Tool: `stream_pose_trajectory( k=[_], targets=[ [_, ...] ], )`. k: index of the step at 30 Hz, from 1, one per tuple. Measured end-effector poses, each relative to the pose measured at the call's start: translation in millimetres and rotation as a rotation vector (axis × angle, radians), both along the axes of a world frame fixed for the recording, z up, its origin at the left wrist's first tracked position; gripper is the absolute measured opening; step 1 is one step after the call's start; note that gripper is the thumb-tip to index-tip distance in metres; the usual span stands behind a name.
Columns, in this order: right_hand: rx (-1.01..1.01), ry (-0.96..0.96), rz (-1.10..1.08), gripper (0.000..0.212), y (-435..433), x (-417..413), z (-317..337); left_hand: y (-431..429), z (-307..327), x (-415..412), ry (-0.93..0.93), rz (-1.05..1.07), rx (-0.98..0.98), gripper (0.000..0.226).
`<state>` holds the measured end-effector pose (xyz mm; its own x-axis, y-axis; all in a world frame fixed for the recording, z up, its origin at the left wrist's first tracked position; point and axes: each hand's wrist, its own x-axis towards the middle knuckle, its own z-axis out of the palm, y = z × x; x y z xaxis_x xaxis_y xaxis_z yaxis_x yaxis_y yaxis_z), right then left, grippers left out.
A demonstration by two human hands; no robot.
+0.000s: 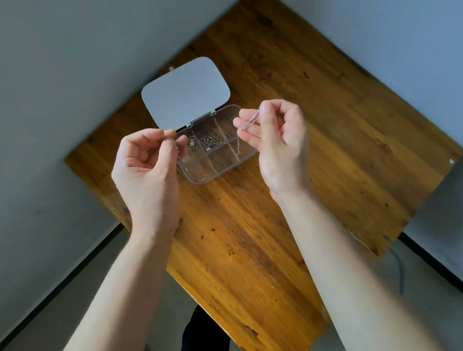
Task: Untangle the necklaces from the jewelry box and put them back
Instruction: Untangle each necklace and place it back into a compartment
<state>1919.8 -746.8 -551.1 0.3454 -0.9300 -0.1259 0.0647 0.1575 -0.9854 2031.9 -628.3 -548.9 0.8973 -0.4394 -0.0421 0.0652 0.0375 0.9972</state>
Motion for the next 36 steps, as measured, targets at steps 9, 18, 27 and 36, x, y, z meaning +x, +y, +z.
stream_pose_trajectory(
  k=[9,18,27,36],
  targets=[
    [0.022,0.073,0.064,0.017,6,10,-20,-3,-17,0,-0.013,0.021,0.025,0.017],
    [0.063,0.201,0.070,0.014,2,18,-56,-7,-80,-1,0.155,0.041,0.390,0.018],
    [-0.530,1.036,0.535,0.012,-2,50,-87,-2,-84,6,0.064,-0.165,0.586,0.029],
    [-0.605,0.913,0.494,0.023,-12,11,-72,-5,-74,8,-0.260,-0.355,0.678,0.027]
  ],
)
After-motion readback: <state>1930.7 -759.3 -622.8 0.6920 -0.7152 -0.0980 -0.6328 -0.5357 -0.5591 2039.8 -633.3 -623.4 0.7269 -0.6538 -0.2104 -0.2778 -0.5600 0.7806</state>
